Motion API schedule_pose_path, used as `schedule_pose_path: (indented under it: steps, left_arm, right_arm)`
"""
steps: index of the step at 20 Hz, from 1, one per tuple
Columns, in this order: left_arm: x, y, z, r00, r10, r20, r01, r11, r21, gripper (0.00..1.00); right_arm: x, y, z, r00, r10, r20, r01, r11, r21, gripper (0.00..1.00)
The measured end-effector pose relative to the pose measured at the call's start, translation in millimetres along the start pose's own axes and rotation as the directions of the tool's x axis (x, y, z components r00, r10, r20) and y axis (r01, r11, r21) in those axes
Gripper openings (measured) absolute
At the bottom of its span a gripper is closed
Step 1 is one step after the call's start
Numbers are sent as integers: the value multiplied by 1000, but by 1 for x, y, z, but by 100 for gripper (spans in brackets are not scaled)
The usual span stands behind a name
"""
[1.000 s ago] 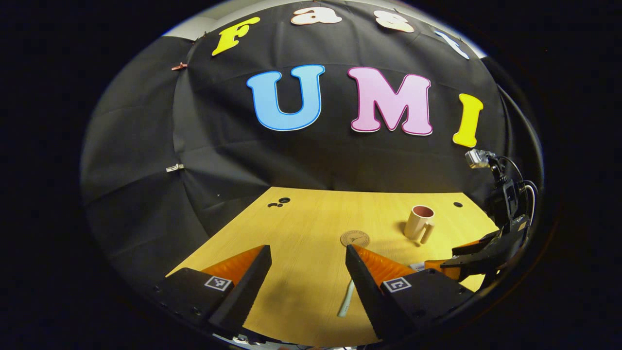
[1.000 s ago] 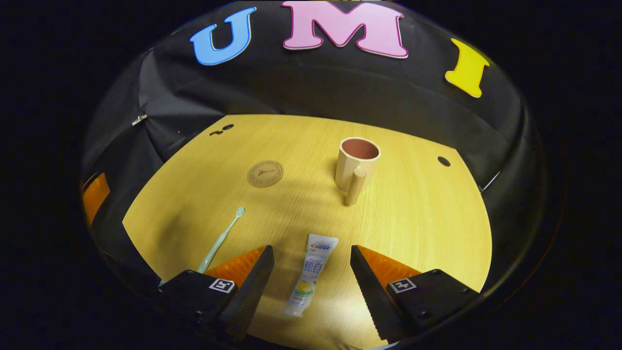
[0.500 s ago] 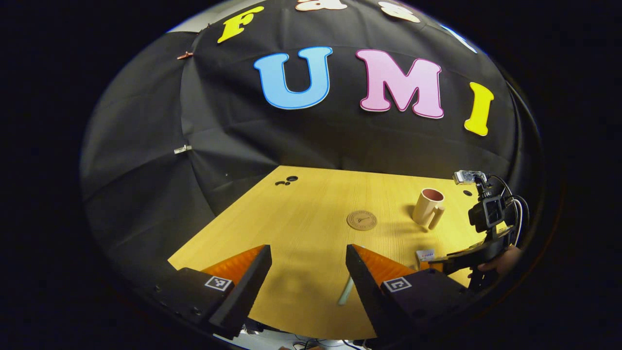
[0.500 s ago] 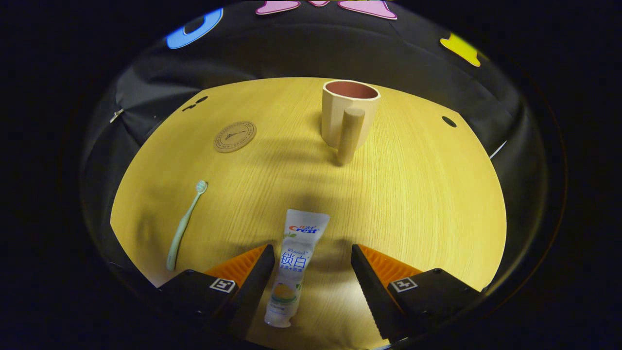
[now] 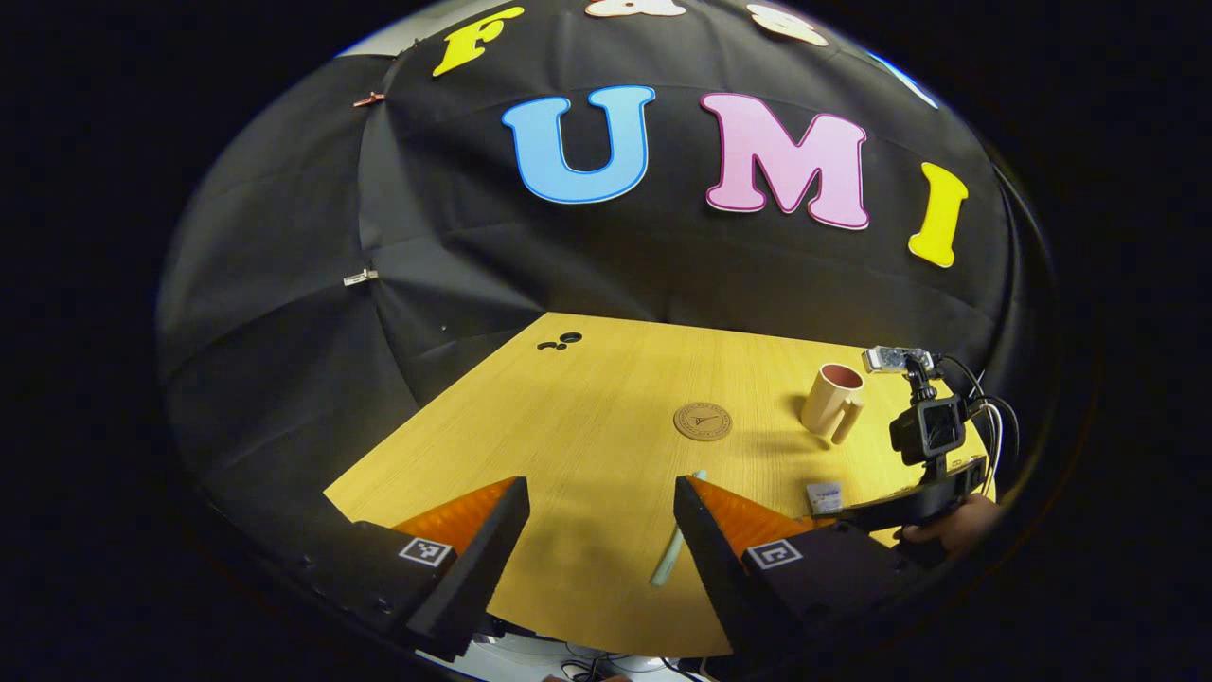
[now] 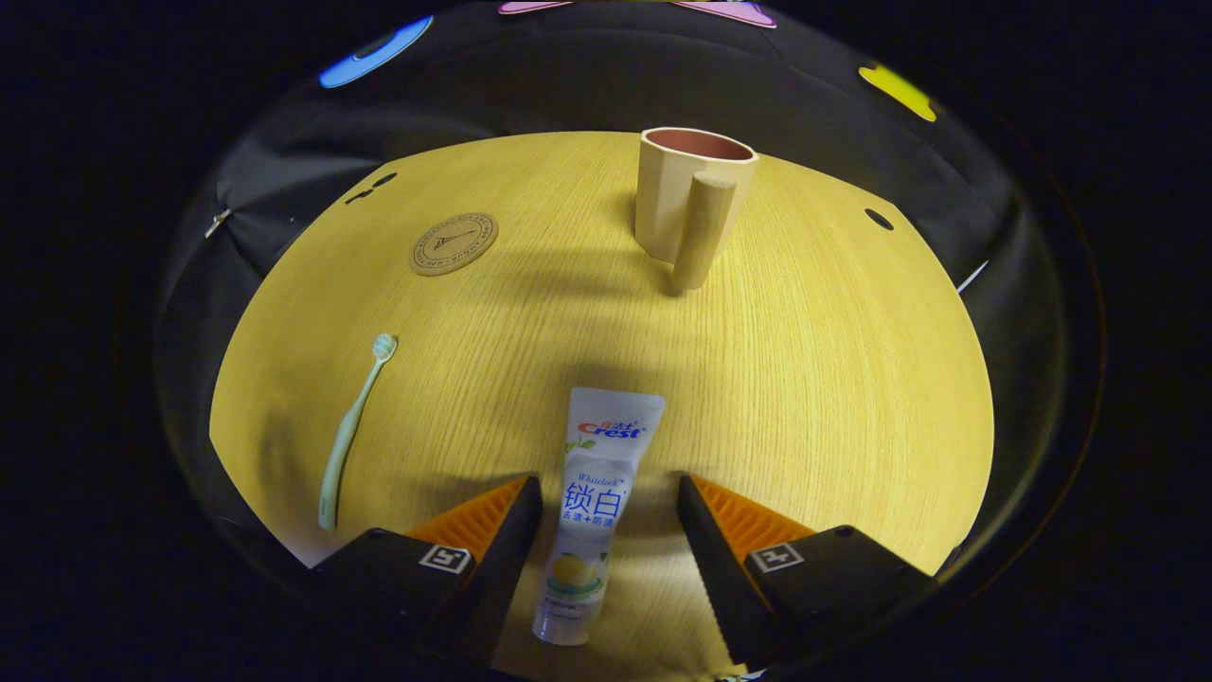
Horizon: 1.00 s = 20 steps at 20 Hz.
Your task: Put the toothbrush and toothpaste on the desktop into the cup, then pick up the cup and place it on the coaster on the desktop.
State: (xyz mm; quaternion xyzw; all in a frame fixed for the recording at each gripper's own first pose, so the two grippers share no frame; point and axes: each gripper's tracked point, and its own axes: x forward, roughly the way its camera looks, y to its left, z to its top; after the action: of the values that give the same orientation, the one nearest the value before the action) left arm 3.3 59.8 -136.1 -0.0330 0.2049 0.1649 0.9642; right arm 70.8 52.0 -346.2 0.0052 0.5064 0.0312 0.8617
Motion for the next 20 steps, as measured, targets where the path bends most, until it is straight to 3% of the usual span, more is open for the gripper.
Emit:
schedule_pose_path:
  steps: [4, 5, 7, 11, 12, 15, 16, 17, 20]
  left_arm:
    - [0, 0, -1, 1000, -10, 5, 10, 1000, -5, 98]
    - [0, 0, -2, 1000, -15, 4, 15, 1000, -4, 97]
    - [0, 2, -3, 1000, -22, 6, 22, 1000, -1, 97]
    - [-5, 9, -14, 999, -41, 5, 41, 999, 2, 97]
    - [-5, 10, -15, 999, -46, 4, 46, 999, 7, 97]
    - [5, 10, -19, 998, -66, -10, 66, 997, 33, 98]
    - [8, 8, -20, 997, -77, -18, 78, 996, 43, 97]
    - [12, 7, -23, 996, -90, -29, 91, 994, 54, 97]
    - [29, -10, -32, 984, -158, -81, 164, 984, 72, 98]
  right_arm:
    - [1, 6, -1, 999, -21, -31, 22, 999, 35, 66]
    - [1, 8, -1, 999, -20, -40, 21, 999, 26, 64]
    - [-2, 13, -3, 998, -26, -60, 27, 1000, 12, 42]
    - [1, 15, -3, 997, -9, -70, 10, 1000, 4, 37]
    - [1, 15, -4, 997, -10, -75, 10, 1000, 4, 40]
    - [0, 15, -3, 997, -8, -75, 9, 1000, 1, 30]
    - [0, 15, -4, 997, -5, -78, 6, 1000, 4, 25]
    - [-1, 15, -4, 997, 1, -80, 0, 1000, 9, 28]
    - [-5, 13, -7, 993, 39, -111, -31, 997, 76, 23]
